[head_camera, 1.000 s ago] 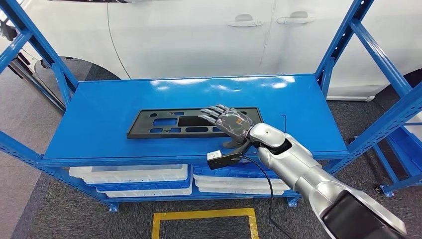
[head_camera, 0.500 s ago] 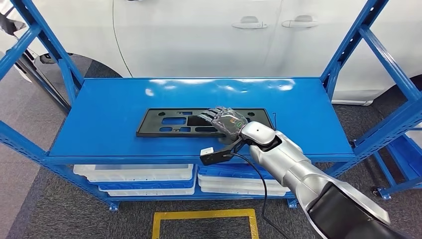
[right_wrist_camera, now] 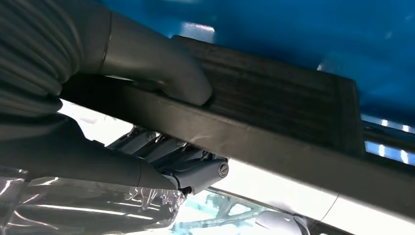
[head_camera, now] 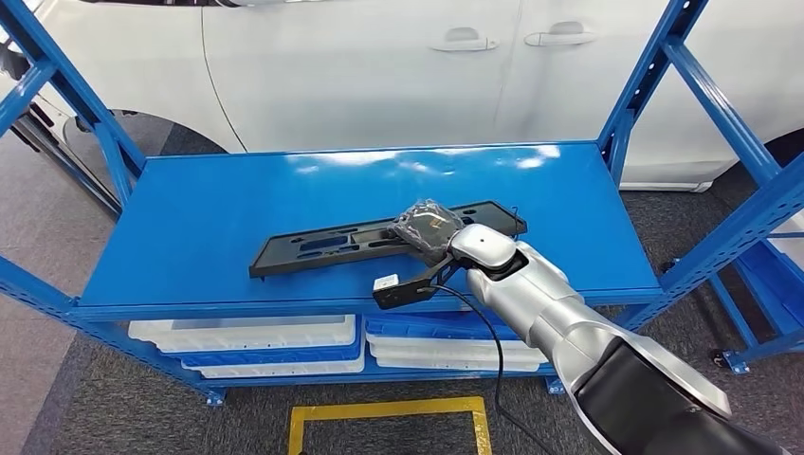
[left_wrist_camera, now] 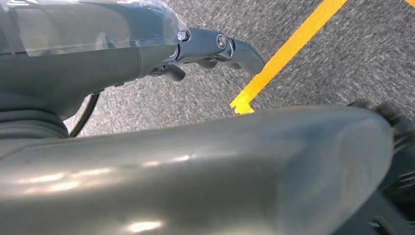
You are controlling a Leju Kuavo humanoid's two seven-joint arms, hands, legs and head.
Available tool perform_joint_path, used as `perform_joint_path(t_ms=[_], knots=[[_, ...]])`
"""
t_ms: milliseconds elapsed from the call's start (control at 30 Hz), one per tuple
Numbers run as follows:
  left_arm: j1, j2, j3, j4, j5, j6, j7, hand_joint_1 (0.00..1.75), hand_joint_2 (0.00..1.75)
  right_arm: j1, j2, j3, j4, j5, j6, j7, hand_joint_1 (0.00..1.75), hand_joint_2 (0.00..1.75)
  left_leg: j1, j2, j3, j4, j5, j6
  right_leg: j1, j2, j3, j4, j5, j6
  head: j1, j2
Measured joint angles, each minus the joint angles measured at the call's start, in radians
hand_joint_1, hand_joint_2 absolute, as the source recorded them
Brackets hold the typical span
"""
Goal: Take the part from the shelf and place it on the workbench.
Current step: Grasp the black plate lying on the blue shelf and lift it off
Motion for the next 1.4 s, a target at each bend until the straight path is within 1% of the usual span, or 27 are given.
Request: perform_joint_path(t_ms=[67, 100, 200, 233, 300, 367, 400, 433, 467, 533, 567, 600, 700, 767, 800, 867, 900, 933, 967, 1000, 1067, 1133, 1200, 1267, 1300, 1367, 1400], knots=[[-0.002, 0.0, 0.0, 0.0, 0.001, 0.001, -0.001, 0.0, 0.0, -0.003, 0.002, 0.0, 0.001, 0.001, 0.003, 0.0, 1.75, 1.75, -0.003, 0.0, 0.059, -0.122, 0.043, 0.01, 0.003, 0.002, 0.0, 0.002, -0.002, 0.007, 0.0, 0.0], [-0.003, 0.0, 0.0, 0.0, 0.002, 0.002, -0.002, 0.0, 0.0, -0.005, 0.003, 0.0, 0.002, 0.001, 0.005, 0.0, 1.75, 1.75, -0.006, 0.0, 0.073, -0.151, 0.048, 0.015, 0.005, 0.002, -0.001, 0.002, -0.002, 0.012, 0.0, 0.0], [-0.001, 0.0, 0.0, 0.0, 0.003, 0.003, -0.004, 0.0, 0.0, -0.008, 0.002, -0.003, 0.004, -0.011, 0.004, -0.007, 1.75, 1.75, -0.006, -0.001, 0.077, -0.163, 0.048, 0.031, 0.005, 0.002, -0.002, 0.003, -0.003, 0.028, 0.0, 0.0], [-0.002, 0.0, 0.0, 0.0, 0.004, 0.004, -0.005, 0.0, 0.0, -0.009, 0.002, -0.007, 0.003, -0.022, 0.001, -0.013, 1.75, 1.75, -0.004, 0.0, 0.078, -0.167, 0.051, 0.037, 0.004, 0.002, -0.007, 0.016, -0.014, 0.033, 0.0, 0.0], [-0.003, 0.0, 0.0, 0.0, 0.006, 0.006, -0.007, 0.0, 0.0, -0.01, -0.001, -0.022, 0.002, -0.051, -0.004, -0.034, 1.75, 1.75, -0.001, 0.002, 0.08, -0.172, 0.054, 0.046, 0.002, 0.002, -0.046, 0.101, -0.064, 0.041, 0.0, 0.0], [-0.002, 0.0, 0.0, 0.0, 0.009, 0.007, -0.009, 0.0, 0.0, -0.005, -0.008, -0.045, -0.007, -0.102, 0.003, -0.071, 1.75, 1.75, -0.002, 0.002, 0.08, -0.172, 0.054, 0.05, -0.001, 0.001, -0.112, 0.238, -0.124, 0.046, 0.0, 0.0], [-0.002, 0.0, 0.0, 0.0, 0.011, 0.009, -0.009, 0.0, 0.0, -0.002, -0.013, -0.061, -0.018, -0.139, 0.015, -0.095, 1.75, 1.75, -0.002, 0.002, 0.08, -0.171, 0.053, 0.051, -0.002, 0.001, -0.135, 0.284, -0.134, 0.048, 0.0, 0.0], [-0.001, 0.0, 0.0, 0.0, 0.012, 0.01, -0.01, 0.0, 0.0, 0.0, -0.02, -0.08, -0.036, -0.183, 0.034, -0.121, 1.75, 1.75, -0.002, 0.001, 0.08, -0.169, 0.052, 0.051, -0.003, 0.001, -0.141, 0.293, -0.124, 0.049, 0.0, 0.0], [-0.001, 0.0, 0.0, 0.0, 0.013, 0.011, -0.01, 0.0, 0.0, 0.001, -0.029, -0.101, -0.062, -0.231, 0.06, -0.144, 1.75, 1.75, -0.002, 0.001, 0.08, -0.166, 0.05, 0.05, -0.004, 0.001, -0.126, 0.257, -0.096, 0.049, 0.0, 0.0], [0.0, 0.0, 0.0, 0.0, 0.015, 0.012, -0.011, 0.0, 0.0, -0.001, -0.048, -0.146, -0.134, -0.344, 0.124, -0.18, 1.75, 1.75, -0.003, 0.0, 0.08, -0.157, 0.042, 0.043, -0.004, -0.001, -0.063, 0.121, -0.028, 0.045, 0.0, 0.0], [-0.001, 0.0, 0.0, 0.0, 0.017, 0.014, -0.011, 0.0, 0.0, -0.001, -0.057, -0.169, -0.178, -0.404, 0.156, -0.192, 1.75, 1.75, -0.005, 0.0, 0.079, -0.152, 0.038, 0.039, -0.003, -0.001, -0.037, 0.064, -0.008, 0.042, 0.0, 0.0], [-0.001, 0.001, 0.0, 0.0, 0.018, 0.015, -0.011, 0.0, 0.0, 0.0, -0.065, -0.189, -0.222, -0.457, 0.184, -0.199, 1.75, 1.75, -0.007, 0.0, 0.077, -0.149, 0.036, 0.035, -0.002, -0.001, -0.024, 0.032, -0.001, 0.038, 0.0, 0.0], [-0.002, 0.002, 0.0, 0.0, 0.02, 0.017, -0.011, 0.0, 0.0, 0.003, -0.085, -0.234, -0.322, -0.532, 0.223, -0.199, 1.75, 1.75, -0.007, 0.0, 0.074, -0.148, 0.033, 0.021, 0.001, -0.001, -0.021, 0.018, -0.002, 0.021, 0.0, 0.0], [-0.002, 0.003, 0.0, 0.0, 0.02, 0.017, -0.011, 0.0, 0.0, 0.004, -0.092, -0.251, -0.366, -0.542, 0.228, -0.197, 1.75, 1.75, -0.004, 0.0, 0.061, -0.114, 0.006, 0.01, -0.002, -0.002, -0.016, 0.01, 0.002, 0.008, 0.0, 0.0], [-0.002, 0.004, 0.0, 0.0, 0.021, 0.017, -0.011, 0.0, 0.0, 0.005, -0.094, -0.256, -0.382, -0.552, 0.231, -0.201, 1.75, 1.75, -0.002, 0.001, 0.041, -0.069, -0.02, 0.006, -0.003, -0.003, -0.014, 0.007, 0.003, 0.003, 0.0, 0.0], [-0.001, 0.005, 0.0, 0.0, 0.024, 0.02, -0.01, 0.0, 0.0, 0.01, -0.097, -0.263, -0.412, -0.607, 0.247, -0.222, 1.75, 1.75, -0.001, 0.001, -0.021, 0.061, -0.078, 0.0, -0.002, -0.002, -0.014, 0.007, 0.002, -0.001, 0.0, 0.0], [-0.001, 0.005, 0.0, 0.0, 0.028, 0.023, -0.009, 0.0, 0.0, 0.015, -0.098, -0.268, -0.433, -0.655, 0.263, -0.233, 1.75, 1.75, 0.0, 0.001, -0.047, 0.113, -0.092, -0.002, -0.001, -0.002, -0.014, 0.007, 0.001, -0.002, 0.0, 0.0], [0.0, 0.006, 0.0, 0.0, 0.033, 0.027, -0.008, 0.0, 0.0, 0.021, -0.1, -0.274, -0.462, -0.711, 0.28, -0.243, 1.75, 1.75, 0.0, 0.001, -0.059, 0.131, -0.087, -0.002, 0.0, -0.001, -0.013, 0.008, 0.0, -0.002, 0.0, 0.0], [0.0, 0.007, 0.0, 0.0, 0.038, 0.032, -0.007, 0.0, 0.0, 0.026, -0.101, -0.28, -0.497, -0.768, 0.296, -0.248, 1.75, 1.75, 0.0, 0.001, -0.052, 0.11, -0.064, 0.0, 0.0, 0.0, -0.012, 0.01, -0.001, -0.002, 0.0, 0.0], [0.0, 0.008, 0.0, 0.0, 0.044, 0.035, -0.006, 0.0, 0.0, 0.029, -0.101, -0.288, -0.539, -0.824, 0.31, -0.249, 1.75, 1.75, -0.001, 0.001, -0.028, 0.054, -0.026, 0.003, 0.001, 0.001, -0.01, 0.011, -0.004, -0.001, 0.0, 0.0], [-0.001, 0.013, 0.002, 0.0, 0.054, 0.04, -0.01, 0.0, 0.87, 0.035, -0.101, -0.306, -0.638, -0.925, 0.327, -0.237, 1.75, 1.75, -0.004, 0.001, 0.032, -0.08, 0.036, 0.014, 0.002, 0.002, -0.007, 0.012, -0.008, 0.004, 0.0, 0.0], [-0.002, 0.016, 0.003, 0.0, 0.062, 0.046, -0.016, 0.0, 1.75, 0.048, -0.104, -0.327, -0.748, -1.012, 0.336, -0.218, 1.75, 1.75, -0.009, 0.001, 0.062, -0.144, 0.048, 0.023, 0.005, 0.002, -0.009, 0.012, -0.009, 0.013, 0.0, 0.0], [-0.002, 0.017, 0.004, 0.0, 0.068, 0.053, -0.02, 0.0, 1.75, 0.076, -0.109, -0.349, -0.851, -1.076, 0.343, -0.213, 1.75, 1.75, -0.008, -0.001, 0.066, -0.153, 0.046, 0.03, 0.007, -0.001, -0.008, 0.009, -0.01, 0.024, 0.0, 0.0], [-0.002, 0.017, 0.006, 0.0, 0.073, 0.063, -0.023, 0.0, 1.75, 0.117, -0.115, -0.372, -0.95, -1.111, 0.346, -0.219, 1.75, 1.75, -0.002, -0.002, 0.071, -0.163, 0.051, 0.04, 0.007, -0.002, -0.013, 0.03, -0.031, 0.034, 0.0, 0.0], [-0.003, 0.017, 0.007, 0.0, 0.077, 0.07, -0.025, 0.0, 1.75, 0.144, -0.117, -0.382, -0.999, -1.118, 0.341, -0.225, 1.75, 1.75, 0.0, -0.001, 0.074, -0.167, 0.052, 0.046, 0.007, -0.002, -0.03, 0.071, -0.057, 0.037, 0.0, 0.0], [-0.004, 0.017, 0.012, 0.0, 0.085, 0.084, -0.034, 0.0, 1.75, 0.222, -0.119, -0.396, -1.092, -1.122, 0.317, -0.252, 1.75, 1.75, -0.001, -0.001, 0.075, -0.168, 0.051, 0.052, 0.005, -0.001, -0.09, 0.202, -0.12, 0.043, 0.0, 0.0], [-0.004, 0.017, 0.015, 0.0, 0.089, 0.09, -0.039, 0.0, 1.75, 0.273, -0.12, -0.4, -1.135, -1.123, 0.304, -0.271, 1.75, 1.75, -0.001, -0.002, 0.075, -0.168, 0.05, 0.053, 0.004, -0.002, -0.119, 0.261, -0.14, 0.045, 0.0, 0.0]])
